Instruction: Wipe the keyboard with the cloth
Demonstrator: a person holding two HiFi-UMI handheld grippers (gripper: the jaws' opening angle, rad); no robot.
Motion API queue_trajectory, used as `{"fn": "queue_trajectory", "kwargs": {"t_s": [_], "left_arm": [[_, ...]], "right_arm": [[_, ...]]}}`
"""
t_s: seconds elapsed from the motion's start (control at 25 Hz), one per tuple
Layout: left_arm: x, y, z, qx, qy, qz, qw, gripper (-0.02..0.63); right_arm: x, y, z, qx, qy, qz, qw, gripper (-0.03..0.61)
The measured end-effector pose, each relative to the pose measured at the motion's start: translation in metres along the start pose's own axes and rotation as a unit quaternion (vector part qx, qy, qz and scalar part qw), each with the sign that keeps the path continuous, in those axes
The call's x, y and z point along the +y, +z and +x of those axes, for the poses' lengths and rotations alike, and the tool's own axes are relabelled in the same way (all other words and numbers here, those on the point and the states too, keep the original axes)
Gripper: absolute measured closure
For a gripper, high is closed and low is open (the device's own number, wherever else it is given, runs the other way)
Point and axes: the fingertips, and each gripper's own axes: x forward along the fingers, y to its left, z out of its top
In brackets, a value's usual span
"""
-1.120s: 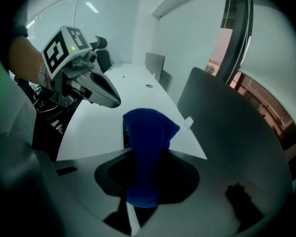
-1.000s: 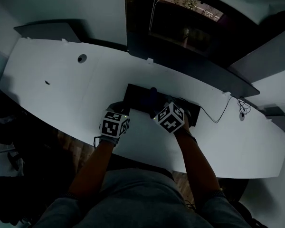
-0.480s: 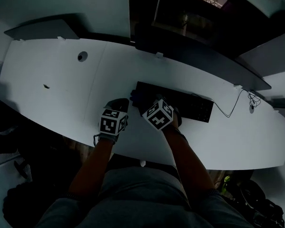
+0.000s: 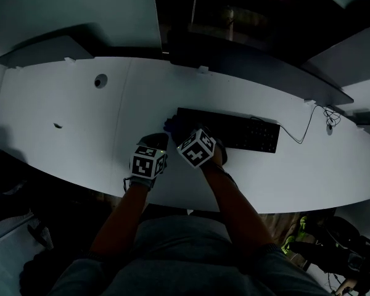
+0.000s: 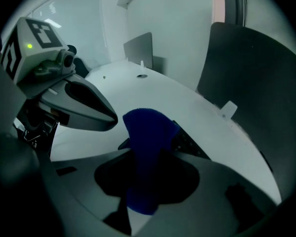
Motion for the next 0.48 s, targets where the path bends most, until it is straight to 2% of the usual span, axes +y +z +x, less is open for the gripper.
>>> {"fn": "queue_trajectory", "kwargs": {"t_s": [0.48], "left_arm": [[-0.03, 0.011, 0.009, -0.001, -0.031, 0.039, 0.9988, 0.606]], "right_arm": [[-0.007, -0.022, -0.011, -0.002, -0.041, 0.055, 0.998, 0.462]]}}
